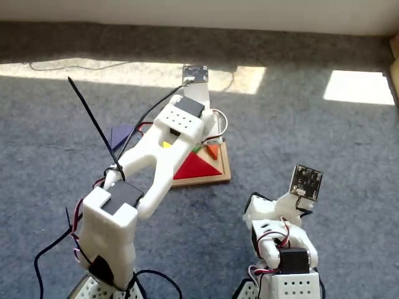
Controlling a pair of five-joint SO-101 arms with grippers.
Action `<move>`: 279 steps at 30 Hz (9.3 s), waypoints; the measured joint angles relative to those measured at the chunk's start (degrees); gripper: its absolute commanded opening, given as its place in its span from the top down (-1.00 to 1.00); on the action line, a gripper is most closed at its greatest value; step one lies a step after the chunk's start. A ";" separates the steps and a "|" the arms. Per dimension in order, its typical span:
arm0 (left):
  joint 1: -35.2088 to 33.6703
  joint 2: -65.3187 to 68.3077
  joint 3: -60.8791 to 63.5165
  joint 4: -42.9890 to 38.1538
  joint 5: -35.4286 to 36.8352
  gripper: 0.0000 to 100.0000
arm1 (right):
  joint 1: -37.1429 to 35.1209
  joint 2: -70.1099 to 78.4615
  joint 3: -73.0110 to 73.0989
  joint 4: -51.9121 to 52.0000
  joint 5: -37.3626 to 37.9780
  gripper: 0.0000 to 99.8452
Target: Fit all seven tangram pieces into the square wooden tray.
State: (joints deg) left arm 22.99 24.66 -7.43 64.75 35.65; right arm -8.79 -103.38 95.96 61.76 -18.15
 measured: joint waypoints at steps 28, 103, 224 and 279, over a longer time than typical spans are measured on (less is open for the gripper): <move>-0.26 2.99 0.00 -15.38 -32.26 0.96 | 0.00 0.00 0.00 0.00 0.00 0.99; 7.74 -16.53 20.40 -8.79 -32.70 0.99 | 0.00 0.00 0.00 0.00 0.00 0.99; 2.99 -6.86 16.97 -15.12 -32.70 0.99 | 1.76 0.00 0.00 0.00 0.00 0.99; 10.37 -17.67 34.73 -21.63 -32.88 0.99 | 1.76 0.00 0.00 0.00 0.00 0.99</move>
State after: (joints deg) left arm 33.36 6.99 27.30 43.12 2.77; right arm -7.03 -103.38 95.96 61.76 -18.15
